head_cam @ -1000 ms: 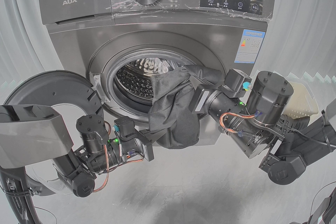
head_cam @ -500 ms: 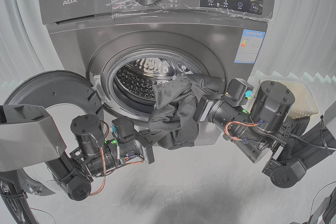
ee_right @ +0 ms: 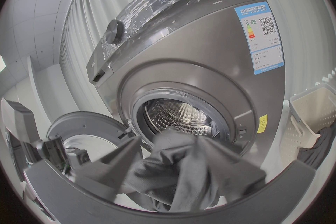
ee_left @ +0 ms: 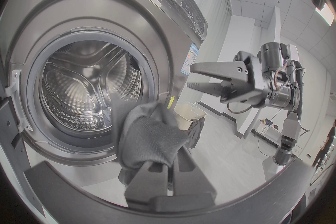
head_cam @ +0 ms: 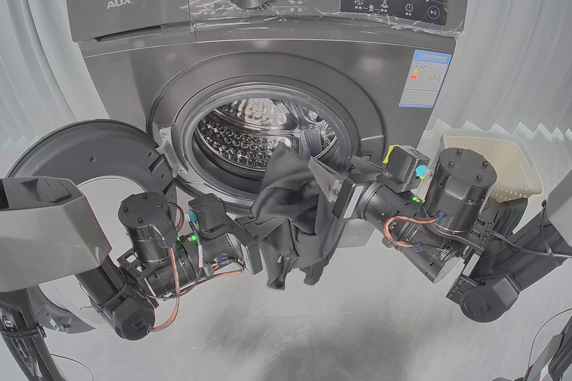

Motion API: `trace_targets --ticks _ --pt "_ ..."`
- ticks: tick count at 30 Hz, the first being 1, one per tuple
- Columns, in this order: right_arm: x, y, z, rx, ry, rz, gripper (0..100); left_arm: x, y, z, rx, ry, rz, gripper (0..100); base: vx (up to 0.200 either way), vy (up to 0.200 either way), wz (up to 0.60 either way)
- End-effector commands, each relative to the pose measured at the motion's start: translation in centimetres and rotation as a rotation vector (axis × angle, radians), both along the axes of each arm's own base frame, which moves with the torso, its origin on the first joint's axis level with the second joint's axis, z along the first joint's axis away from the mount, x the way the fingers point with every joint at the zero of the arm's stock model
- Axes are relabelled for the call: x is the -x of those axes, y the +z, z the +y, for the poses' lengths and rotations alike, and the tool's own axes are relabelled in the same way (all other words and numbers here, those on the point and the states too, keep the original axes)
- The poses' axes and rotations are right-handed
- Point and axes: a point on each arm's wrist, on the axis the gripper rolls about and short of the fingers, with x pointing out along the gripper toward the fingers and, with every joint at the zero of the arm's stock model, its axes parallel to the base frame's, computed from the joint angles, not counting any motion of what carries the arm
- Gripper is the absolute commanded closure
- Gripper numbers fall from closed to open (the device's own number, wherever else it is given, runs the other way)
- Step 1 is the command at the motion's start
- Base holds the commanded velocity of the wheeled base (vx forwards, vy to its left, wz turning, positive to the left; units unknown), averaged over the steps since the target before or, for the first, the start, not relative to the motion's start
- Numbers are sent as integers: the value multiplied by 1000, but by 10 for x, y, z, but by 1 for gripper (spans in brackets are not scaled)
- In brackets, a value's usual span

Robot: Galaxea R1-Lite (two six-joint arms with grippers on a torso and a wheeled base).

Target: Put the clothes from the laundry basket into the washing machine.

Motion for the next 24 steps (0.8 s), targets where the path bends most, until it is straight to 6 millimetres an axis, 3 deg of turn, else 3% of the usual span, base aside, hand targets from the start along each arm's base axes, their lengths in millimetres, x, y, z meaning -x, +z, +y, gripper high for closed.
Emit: trace_targets --ticks 1,24 --pt "-5 -10 -4 34 -21 21 0 -1 3 -1 9 2 -11 100 0 0 0" --pt "6 -58 -24 188 -1 154 0 -24 30 -7 102 166 -112 100 0 0 0"
